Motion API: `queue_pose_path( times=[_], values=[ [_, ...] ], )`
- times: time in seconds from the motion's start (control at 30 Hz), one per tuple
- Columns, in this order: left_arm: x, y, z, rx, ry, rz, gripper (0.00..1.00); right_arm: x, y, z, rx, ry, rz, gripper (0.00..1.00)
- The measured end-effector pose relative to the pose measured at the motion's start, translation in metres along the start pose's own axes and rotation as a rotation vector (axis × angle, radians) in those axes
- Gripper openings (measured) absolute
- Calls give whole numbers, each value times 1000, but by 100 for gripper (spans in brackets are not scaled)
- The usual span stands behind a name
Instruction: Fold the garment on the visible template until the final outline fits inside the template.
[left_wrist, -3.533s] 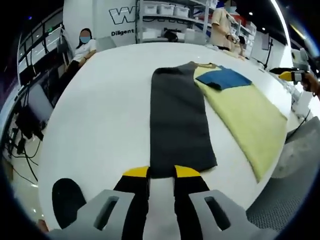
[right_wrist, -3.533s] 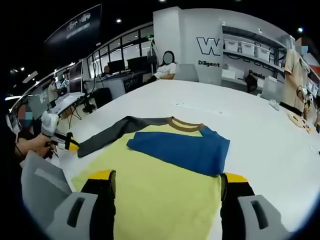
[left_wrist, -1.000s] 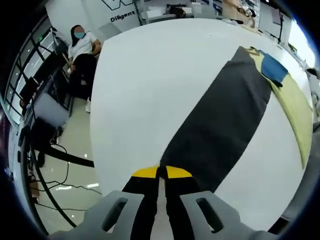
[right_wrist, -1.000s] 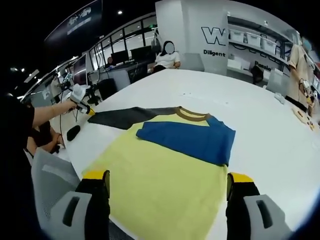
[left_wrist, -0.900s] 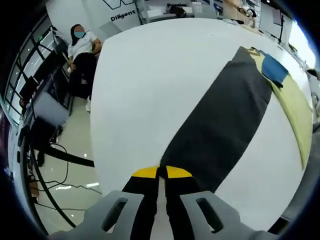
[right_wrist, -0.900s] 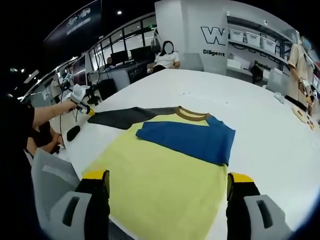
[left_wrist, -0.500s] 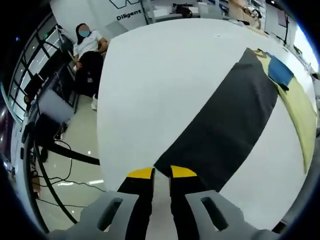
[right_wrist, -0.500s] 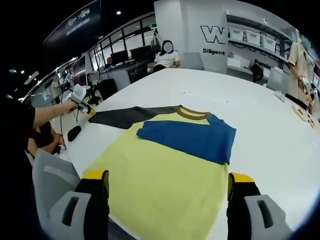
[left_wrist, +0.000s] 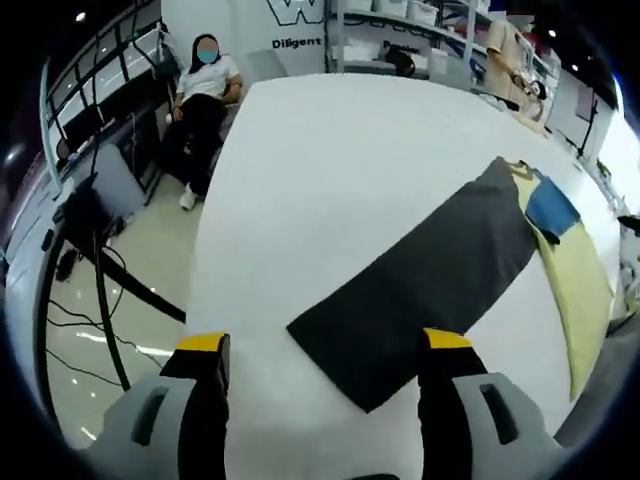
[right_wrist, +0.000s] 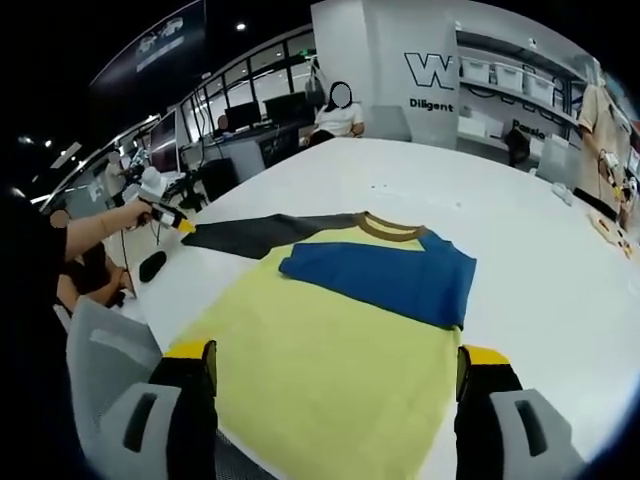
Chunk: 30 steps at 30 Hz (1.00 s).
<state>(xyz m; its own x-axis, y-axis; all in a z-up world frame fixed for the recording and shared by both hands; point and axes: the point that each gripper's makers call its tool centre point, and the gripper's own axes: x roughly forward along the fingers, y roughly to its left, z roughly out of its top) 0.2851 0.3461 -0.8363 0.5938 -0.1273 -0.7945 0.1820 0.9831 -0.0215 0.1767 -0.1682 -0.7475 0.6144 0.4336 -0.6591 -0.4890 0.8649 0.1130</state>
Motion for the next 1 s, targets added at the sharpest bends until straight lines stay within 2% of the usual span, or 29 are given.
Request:
queue_pose_path(
  times=[0.13,0.3,0.43,0.53,0.63,0.8,0.9,1.0],
  values=[
    [-4,-9,-2,0,-13,-17,83,-1,1,0,-1,-1,2,99],
    [-8,-23,1,-65,-53,-62,89,-2,2,-2,-2,3,5,99],
    [-11,-30,3,-97,-80,-66,92,-3,3,-4,-1,3,6,99],
    [-13,-34,-1,-125,-72,-67,90,-4,3,-4,1,-2,6,99],
    [-17,-39,-4,-160,-90,-72,91,-5,3,-4,2,-3,6,99],
    [-19,-47,-10,-166,-77,-70,88,-5,4,-6,0,2,10,98],
    [-22,-46,-11,-205,-96,-39,85,-5,5,-6,2,2,13,98],
    [-22,-45,-17,-220,-88,-15,82,-5,5,-6,6,-1,13,97]
  ],
)
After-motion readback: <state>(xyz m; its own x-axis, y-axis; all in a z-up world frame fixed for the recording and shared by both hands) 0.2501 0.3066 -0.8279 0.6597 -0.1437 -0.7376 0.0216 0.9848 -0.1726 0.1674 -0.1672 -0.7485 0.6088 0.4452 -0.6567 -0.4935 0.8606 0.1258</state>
